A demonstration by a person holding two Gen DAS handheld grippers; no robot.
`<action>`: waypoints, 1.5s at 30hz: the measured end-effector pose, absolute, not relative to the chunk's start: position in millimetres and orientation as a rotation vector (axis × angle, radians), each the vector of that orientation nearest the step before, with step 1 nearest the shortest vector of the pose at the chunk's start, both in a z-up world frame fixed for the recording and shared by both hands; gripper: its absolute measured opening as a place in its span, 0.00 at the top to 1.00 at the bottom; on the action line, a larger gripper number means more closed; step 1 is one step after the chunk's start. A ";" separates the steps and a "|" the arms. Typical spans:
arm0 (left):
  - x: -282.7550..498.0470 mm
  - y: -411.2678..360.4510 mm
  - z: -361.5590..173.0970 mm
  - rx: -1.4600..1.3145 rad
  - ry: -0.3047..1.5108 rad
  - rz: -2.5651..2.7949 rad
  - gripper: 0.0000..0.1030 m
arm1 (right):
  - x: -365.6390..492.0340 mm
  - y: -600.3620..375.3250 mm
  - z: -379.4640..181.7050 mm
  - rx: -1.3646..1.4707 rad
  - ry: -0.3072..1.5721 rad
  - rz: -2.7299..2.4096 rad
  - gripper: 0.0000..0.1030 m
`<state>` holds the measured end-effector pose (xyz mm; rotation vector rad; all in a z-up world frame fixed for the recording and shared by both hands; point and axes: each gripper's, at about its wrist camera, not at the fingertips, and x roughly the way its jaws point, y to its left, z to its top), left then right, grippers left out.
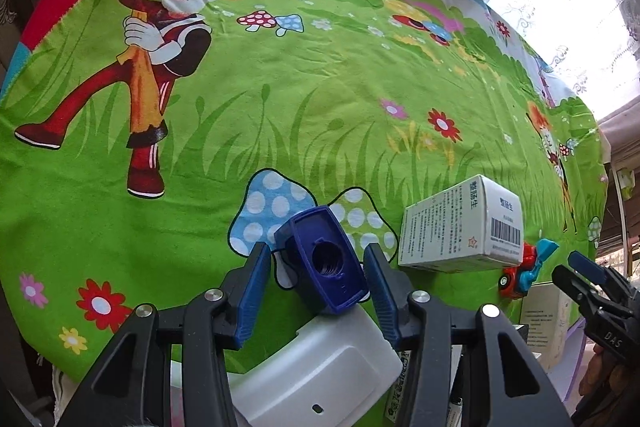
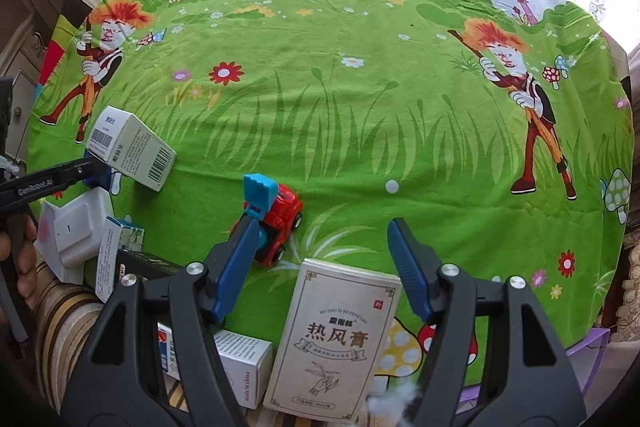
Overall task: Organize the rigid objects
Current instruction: 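Grasp the red toy car with the right tool while the left tool lifts the blue sharpener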
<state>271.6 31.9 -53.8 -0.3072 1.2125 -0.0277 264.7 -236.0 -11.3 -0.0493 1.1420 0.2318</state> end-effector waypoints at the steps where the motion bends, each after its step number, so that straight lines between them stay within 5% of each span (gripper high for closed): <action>1: 271.9 29.7 -53.9 -0.296 1.208 -0.032 0.56 | 264.5 -233.9 -7.9 -0.023 1.134 0.247 0.32; 6: 270.1 27.5 -51.8 -0.269 1.182 -0.045 0.59 | 272.6 -224.0 -3.6 0.090 1.133 0.233 0.32; 11: 264.6 30.4 -47.4 -0.272 1.155 -0.055 0.66 | 280.6 -221.1 -14.3 0.151 1.169 0.204 0.52; 18: 257.0 35.6 -44.4 -0.294 1.130 -0.074 0.68 | 284.2 -219.6 -22.0 0.167 1.187 0.193 0.56; 23: 248.9 40.9 -38.1 -0.307 1.103 -0.072 0.68 | 283.4 -213.1 -24.9 0.139 1.190 0.206 0.77; 45: 211.5 52.9 -6.9 -0.402 0.993 -0.087 0.68 | 263.0 -211.4 10.7 0.134 1.081 0.276 0.79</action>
